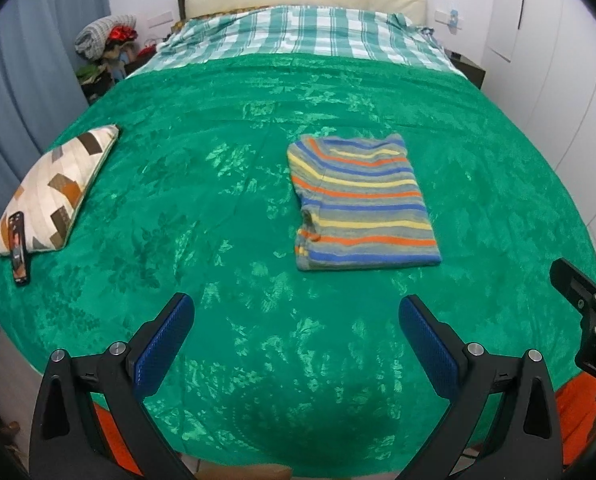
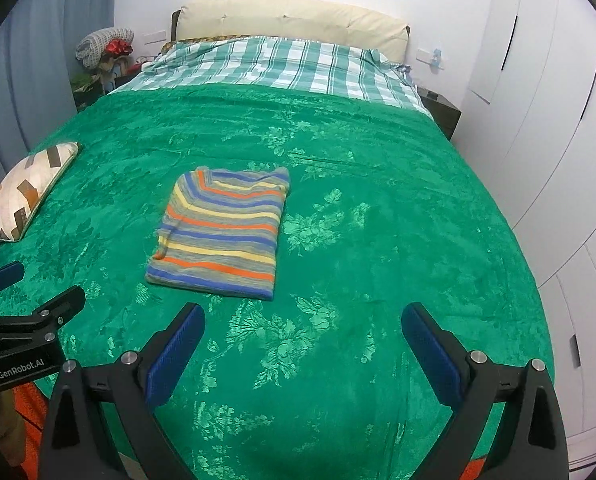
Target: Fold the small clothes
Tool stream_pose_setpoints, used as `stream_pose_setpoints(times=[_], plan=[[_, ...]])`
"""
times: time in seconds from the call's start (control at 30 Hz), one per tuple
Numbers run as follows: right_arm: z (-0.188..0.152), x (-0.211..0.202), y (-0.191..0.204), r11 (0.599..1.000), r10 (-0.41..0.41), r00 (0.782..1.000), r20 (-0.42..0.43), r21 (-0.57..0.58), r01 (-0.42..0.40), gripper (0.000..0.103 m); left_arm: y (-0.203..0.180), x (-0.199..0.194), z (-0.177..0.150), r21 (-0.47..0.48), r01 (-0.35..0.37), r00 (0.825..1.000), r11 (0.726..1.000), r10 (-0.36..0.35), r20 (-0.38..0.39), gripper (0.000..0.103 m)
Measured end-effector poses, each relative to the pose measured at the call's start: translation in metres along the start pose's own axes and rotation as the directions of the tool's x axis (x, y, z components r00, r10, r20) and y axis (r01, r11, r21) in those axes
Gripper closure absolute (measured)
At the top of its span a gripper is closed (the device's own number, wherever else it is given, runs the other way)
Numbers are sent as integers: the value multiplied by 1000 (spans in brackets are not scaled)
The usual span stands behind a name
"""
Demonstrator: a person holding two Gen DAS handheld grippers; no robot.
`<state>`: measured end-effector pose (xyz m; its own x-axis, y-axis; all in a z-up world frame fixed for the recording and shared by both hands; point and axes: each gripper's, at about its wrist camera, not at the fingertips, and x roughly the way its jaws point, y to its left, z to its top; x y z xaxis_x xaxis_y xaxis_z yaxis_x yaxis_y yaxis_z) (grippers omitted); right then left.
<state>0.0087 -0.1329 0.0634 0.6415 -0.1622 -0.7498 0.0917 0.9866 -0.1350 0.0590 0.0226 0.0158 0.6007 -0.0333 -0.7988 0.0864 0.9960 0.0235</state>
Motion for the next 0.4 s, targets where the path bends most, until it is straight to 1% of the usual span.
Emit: stream_pose_setpoints(times=[0.2,0.4], plan=[[-2,0,-2,1000,11,1000,-13,2,-11,5,0,0,1,6,2,1000,1000,-2,-2,1],[-2,1,-3,1000,13,1000,-12,4,-13,5,1,-4,1,-12,45,999,999,-45,7,1]])
